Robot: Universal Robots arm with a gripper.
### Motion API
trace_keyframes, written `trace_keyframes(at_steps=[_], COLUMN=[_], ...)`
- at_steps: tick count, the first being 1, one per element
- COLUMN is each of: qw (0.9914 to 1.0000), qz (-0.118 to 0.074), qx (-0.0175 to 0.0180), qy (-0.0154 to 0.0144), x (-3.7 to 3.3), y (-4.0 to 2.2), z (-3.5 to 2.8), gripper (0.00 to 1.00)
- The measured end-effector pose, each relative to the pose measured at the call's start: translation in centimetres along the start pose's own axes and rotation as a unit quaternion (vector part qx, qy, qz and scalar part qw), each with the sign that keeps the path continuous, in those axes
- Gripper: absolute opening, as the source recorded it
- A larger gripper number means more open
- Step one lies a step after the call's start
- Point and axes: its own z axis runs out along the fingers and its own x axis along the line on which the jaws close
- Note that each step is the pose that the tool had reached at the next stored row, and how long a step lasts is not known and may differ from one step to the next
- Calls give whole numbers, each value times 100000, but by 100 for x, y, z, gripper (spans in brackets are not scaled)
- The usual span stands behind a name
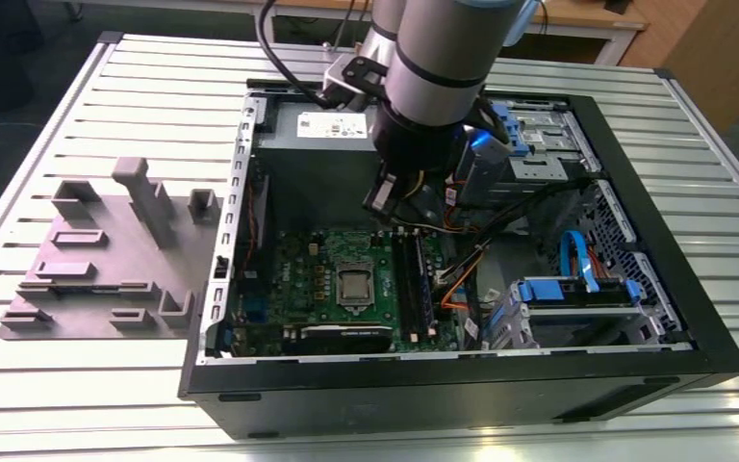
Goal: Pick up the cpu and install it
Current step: 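Install the first cpu locking lever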
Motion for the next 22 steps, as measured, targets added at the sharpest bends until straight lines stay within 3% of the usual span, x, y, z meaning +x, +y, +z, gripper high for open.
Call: trace_keyframes(at_steps=[17, 22], qw=[100000, 100000], qz=[-3, -102], qx=[-27, 18], qy=[-44, 64], x=[-30, -28], y=[3, 2], z=[112, 117], gripper=[10, 10])
